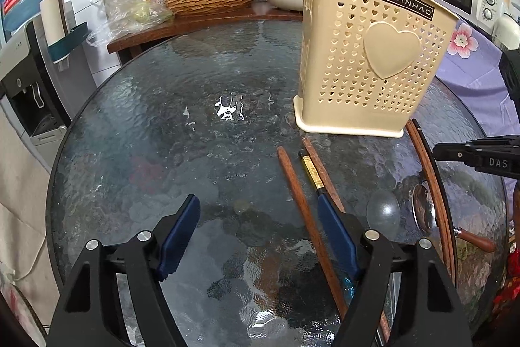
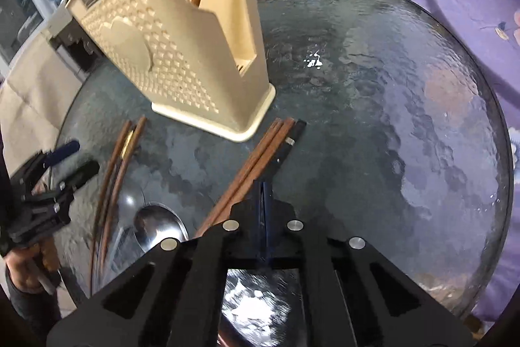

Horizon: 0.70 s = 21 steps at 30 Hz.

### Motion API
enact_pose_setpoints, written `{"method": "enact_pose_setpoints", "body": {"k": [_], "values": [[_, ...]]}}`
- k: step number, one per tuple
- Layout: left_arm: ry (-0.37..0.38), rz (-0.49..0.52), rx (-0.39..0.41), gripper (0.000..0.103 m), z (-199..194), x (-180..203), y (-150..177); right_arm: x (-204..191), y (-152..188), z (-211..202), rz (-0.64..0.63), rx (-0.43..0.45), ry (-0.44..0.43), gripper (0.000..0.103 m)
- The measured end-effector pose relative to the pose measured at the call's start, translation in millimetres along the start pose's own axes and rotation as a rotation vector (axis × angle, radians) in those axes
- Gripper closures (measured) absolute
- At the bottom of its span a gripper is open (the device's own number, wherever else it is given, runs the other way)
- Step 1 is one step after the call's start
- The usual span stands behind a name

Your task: Organize utensils

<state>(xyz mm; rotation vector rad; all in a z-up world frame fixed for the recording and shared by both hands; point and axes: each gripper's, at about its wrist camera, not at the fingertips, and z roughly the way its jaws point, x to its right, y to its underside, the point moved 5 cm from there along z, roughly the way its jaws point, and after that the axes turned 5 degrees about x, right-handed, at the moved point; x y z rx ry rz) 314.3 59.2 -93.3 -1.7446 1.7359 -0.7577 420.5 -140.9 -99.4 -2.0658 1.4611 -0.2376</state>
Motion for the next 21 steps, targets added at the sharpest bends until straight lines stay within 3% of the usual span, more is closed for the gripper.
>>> {"method": "enact_pose_setpoints", "body": {"k": [14, 21], "values": [[-0.006, -0.005, 0.012, 0.03, -5, 3, -2, 20, 5, 2, 0.196, 0.033, -0.047, 0.1], [-0.005, -0.006, 0.01, 0.03, -5, 0, -2, 17, -1, 6, 0.212, 0.026, -0.024, 0.1]]}}
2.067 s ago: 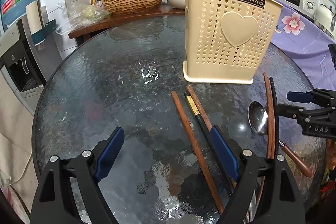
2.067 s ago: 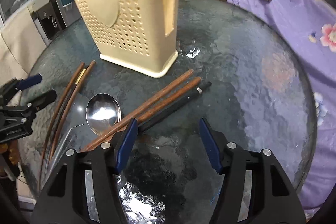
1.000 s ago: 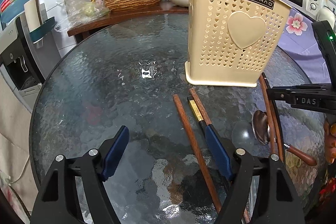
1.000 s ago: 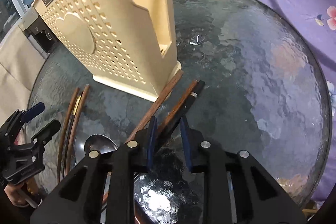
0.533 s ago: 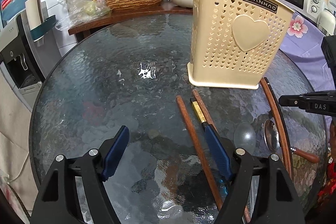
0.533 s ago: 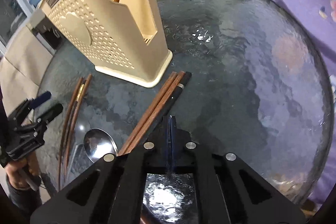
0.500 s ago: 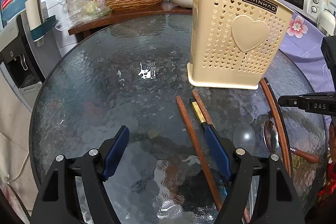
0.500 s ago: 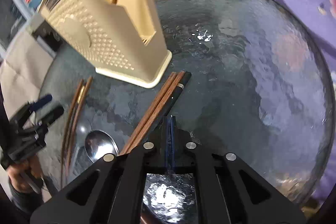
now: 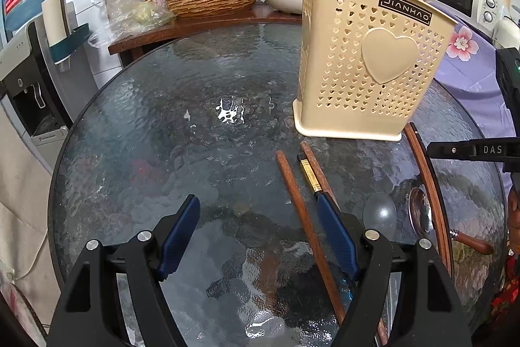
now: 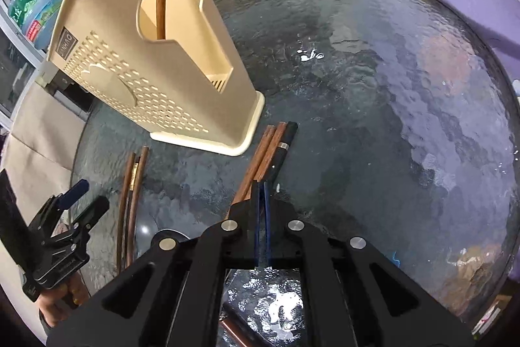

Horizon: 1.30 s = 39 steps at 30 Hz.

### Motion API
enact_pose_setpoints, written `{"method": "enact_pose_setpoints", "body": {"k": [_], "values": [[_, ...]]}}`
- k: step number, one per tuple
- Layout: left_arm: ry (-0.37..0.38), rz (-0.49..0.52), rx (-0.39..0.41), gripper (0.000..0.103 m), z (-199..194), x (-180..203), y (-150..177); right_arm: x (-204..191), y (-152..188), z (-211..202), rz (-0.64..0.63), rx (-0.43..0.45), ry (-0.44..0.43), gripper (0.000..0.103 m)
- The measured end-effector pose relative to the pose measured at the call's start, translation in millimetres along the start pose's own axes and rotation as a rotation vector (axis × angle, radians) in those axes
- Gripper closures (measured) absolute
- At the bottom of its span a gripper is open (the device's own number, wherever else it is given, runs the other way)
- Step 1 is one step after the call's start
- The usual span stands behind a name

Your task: Organize utensils

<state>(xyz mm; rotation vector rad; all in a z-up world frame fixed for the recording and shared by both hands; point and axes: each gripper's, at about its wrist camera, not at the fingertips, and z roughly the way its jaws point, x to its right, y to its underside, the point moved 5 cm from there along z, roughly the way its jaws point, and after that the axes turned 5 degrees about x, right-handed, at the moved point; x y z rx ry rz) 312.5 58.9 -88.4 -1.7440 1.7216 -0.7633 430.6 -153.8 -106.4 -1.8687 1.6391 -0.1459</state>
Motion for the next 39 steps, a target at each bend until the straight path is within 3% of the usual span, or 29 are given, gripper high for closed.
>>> {"method": "enact_pose_setpoints", "body": {"k": [5, 9, 12, 15, 22, 25, 33, 39], "values": [[0.002, -0.002, 0.0, 0.03, 0, -1, 0, -4, 0, 1, 0.033, -0.003, -0.009, 0.099], [0.002, 0.0, 0.0, 0.03, 0, -1, 0, -6, -3, 4, 0.01, -0.007, 0.039, 0.097], [-0.001, 0.001, -0.002, 0.03, 2, 0, 0, -12, -2, 11, 0.027, -0.037, 0.002, 0.085], [-0.001, 0.001, -0.006, 0.03, 3, 1, 0, -17, -6, 15, -0.023, -0.025, 0.086, 0.079], [-0.018, 0.016, -0.018, 0.03, 11, 3, 0, -30, -12, 19, -0.081, -0.033, 0.122, 0.079], [-0.032, 0.02, -0.027, 0.03, 16, 1, -3, -30, -10, 19, -0.055, -0.044, 0.096, 0.088], [-0.034, 0.06, -0.052, 0.03, 22, 9, -6, -19, 4, 8, -0.081, -0.023, 0.099, 0.088], [-0.054, 0.145, -0.091, 0.046, 31, 25, -1, -17, 9, 3, -0.077, -0.011, 0.087, 0.088]]}}
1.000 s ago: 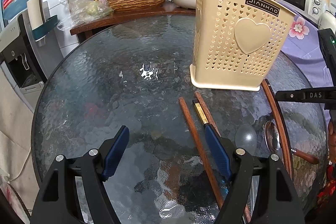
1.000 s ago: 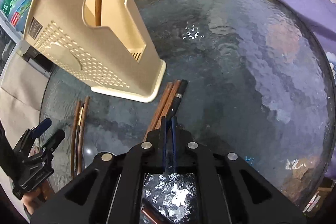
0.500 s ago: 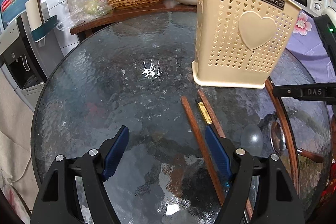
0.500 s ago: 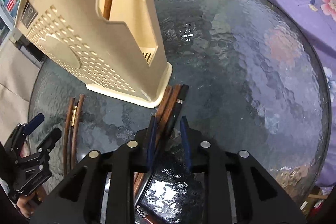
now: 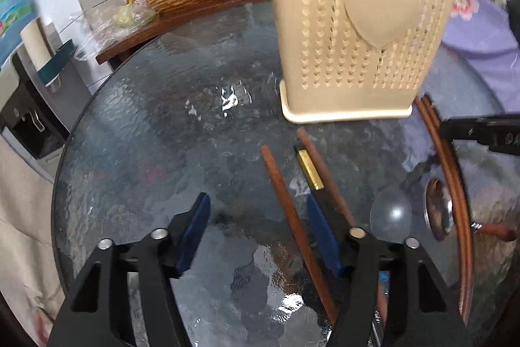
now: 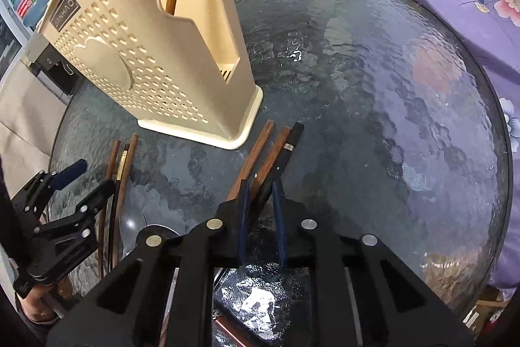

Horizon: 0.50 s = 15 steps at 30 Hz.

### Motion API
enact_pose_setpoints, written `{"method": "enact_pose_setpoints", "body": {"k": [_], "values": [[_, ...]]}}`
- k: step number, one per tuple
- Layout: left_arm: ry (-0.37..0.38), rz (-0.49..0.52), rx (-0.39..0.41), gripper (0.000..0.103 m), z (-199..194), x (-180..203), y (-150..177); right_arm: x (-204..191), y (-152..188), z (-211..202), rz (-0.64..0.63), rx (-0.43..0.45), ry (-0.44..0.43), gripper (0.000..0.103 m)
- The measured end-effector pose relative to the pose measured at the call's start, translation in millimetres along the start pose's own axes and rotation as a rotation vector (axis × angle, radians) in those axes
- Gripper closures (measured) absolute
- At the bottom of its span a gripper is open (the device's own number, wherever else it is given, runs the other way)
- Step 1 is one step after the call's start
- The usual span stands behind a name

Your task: Organize utensils

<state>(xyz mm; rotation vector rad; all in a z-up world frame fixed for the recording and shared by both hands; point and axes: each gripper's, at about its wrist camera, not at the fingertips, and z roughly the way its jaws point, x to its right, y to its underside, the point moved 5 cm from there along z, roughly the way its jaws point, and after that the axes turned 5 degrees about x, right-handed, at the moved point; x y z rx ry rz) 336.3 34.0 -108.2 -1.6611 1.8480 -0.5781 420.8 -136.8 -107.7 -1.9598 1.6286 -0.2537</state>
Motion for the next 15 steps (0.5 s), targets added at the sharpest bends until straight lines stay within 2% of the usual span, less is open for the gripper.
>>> {"method": "enact_pose_setpoints", "body": {"k": [2, 7, 10, 15], "values": [[0.014, -0.016, -0.011, 0.052, 0, -2, 2, 1, 3, -3, -0.009, 0.008, 0.015, 0.088], [0.031, -0.029, -0.037, 0.053, 7, -8, -5, 4, 8, -2, 0.009, -0.005, 0.008, 0.088], [0.053, -0.044, -0.05, 0.063, 14, -5, -14, -1, 6, 0, -0.002, 0.0, 0.025, 0.088], [0.047, -0.021, -0.058, 0.078, 22, 4, -26, -8, -2, 7, 0.0, -0.003, 0.051, 0.088]]}}
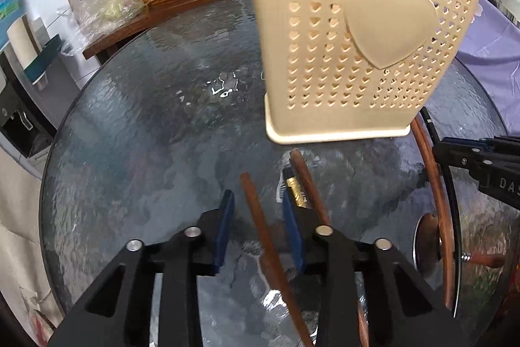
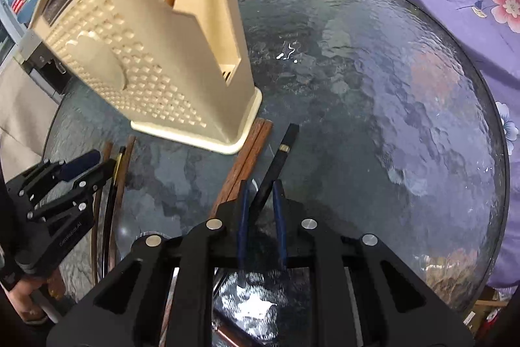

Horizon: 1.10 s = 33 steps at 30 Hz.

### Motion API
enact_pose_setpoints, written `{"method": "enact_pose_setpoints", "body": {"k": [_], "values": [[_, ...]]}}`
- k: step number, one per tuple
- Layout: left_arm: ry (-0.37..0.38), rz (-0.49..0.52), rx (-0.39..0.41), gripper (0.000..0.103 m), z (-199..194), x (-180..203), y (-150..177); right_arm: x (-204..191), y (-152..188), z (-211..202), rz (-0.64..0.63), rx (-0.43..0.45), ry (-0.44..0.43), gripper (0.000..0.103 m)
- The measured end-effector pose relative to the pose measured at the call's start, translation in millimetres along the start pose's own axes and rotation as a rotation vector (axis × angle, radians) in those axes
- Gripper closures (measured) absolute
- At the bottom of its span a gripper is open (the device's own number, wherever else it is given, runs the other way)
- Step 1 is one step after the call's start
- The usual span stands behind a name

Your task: Organize utensils

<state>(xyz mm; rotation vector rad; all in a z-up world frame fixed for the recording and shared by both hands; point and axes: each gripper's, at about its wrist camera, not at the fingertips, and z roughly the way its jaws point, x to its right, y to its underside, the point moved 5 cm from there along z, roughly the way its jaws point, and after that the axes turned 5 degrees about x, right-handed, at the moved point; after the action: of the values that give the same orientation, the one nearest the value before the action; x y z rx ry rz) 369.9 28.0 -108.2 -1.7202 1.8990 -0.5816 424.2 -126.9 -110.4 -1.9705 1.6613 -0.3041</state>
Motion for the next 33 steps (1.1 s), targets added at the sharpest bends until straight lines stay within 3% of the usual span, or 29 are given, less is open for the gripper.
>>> {"method": "enact_pose_setpoints", "body": {"k": [4, 16, 23, 33], "values": [[0.01, 0.015, -0.008, 0.093, 1, 8, -1, -5, -3, 2, -0.028, 0.005, 0.035, 0.088], [0.039, -0.097, 0.021, 0.096, -4, -2, 0, 15, -5, -12, 0.142, 0.092, -0.111, 0.092], [0.078, -0.152, 0.113, 0.096, -39, -14, -8, 17, -8, -50, 0.131, 0.199, -0.186, 0.095], [0.121, -0.174, 0.226, 0.096, -90, -11, -20, 9, -11, -92, 0.102, 0.283, -0.317, 0.095]]}}
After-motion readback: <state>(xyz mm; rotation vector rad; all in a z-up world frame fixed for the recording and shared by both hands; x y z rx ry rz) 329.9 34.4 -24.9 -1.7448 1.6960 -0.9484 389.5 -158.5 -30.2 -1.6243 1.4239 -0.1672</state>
